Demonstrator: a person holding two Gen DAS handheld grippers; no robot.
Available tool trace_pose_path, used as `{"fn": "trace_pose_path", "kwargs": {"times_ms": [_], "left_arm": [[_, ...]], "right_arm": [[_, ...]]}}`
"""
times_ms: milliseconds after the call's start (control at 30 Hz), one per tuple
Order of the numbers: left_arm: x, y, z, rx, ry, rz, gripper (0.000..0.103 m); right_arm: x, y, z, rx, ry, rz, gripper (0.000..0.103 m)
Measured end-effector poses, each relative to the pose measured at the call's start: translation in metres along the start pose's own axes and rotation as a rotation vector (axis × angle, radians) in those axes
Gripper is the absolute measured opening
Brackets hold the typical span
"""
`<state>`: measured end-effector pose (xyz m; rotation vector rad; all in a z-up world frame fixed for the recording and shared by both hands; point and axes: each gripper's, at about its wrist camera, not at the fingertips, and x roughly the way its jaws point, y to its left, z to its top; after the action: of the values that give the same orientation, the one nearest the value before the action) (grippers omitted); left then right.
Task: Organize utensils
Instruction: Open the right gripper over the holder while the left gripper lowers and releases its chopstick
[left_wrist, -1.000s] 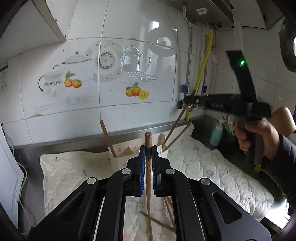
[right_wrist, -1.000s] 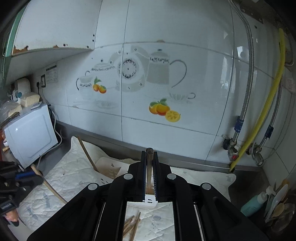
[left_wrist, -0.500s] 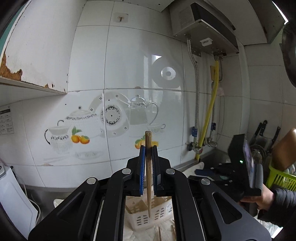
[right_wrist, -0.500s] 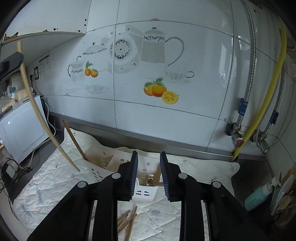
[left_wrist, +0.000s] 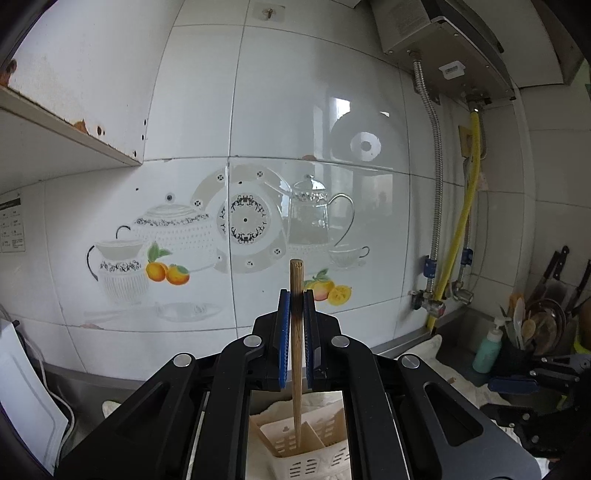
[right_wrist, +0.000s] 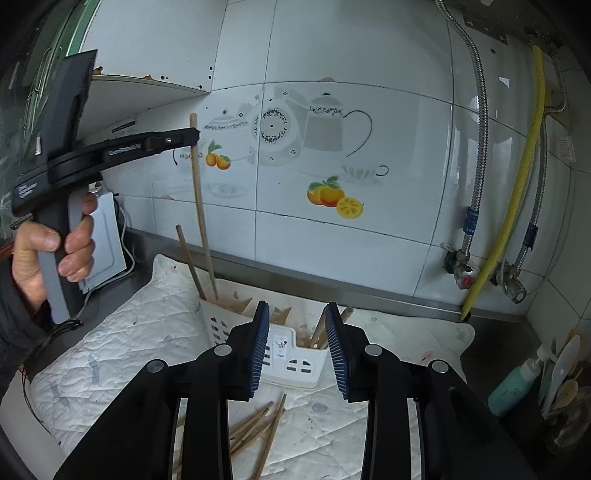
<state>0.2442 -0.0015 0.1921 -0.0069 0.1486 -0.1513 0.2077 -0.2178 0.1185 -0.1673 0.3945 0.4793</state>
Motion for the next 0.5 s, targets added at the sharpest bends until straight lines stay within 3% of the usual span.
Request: {"fn": "trace_pose_path", "kwargs": {"times_ms": [200,500], "left_arm": [[0.013,0.004,-0.017,-0.020,0.058,-0.015,0.006],[0.015,0.006,-0.035,-0.028,0.120,-0.033,0.009]], "right_arm": [[-0.008,0.008,-0.034,0.042,0.021,0.037,0.031],[-0.004,0.016,-0.110,0.143,0.150,0.027,0.031]]}}
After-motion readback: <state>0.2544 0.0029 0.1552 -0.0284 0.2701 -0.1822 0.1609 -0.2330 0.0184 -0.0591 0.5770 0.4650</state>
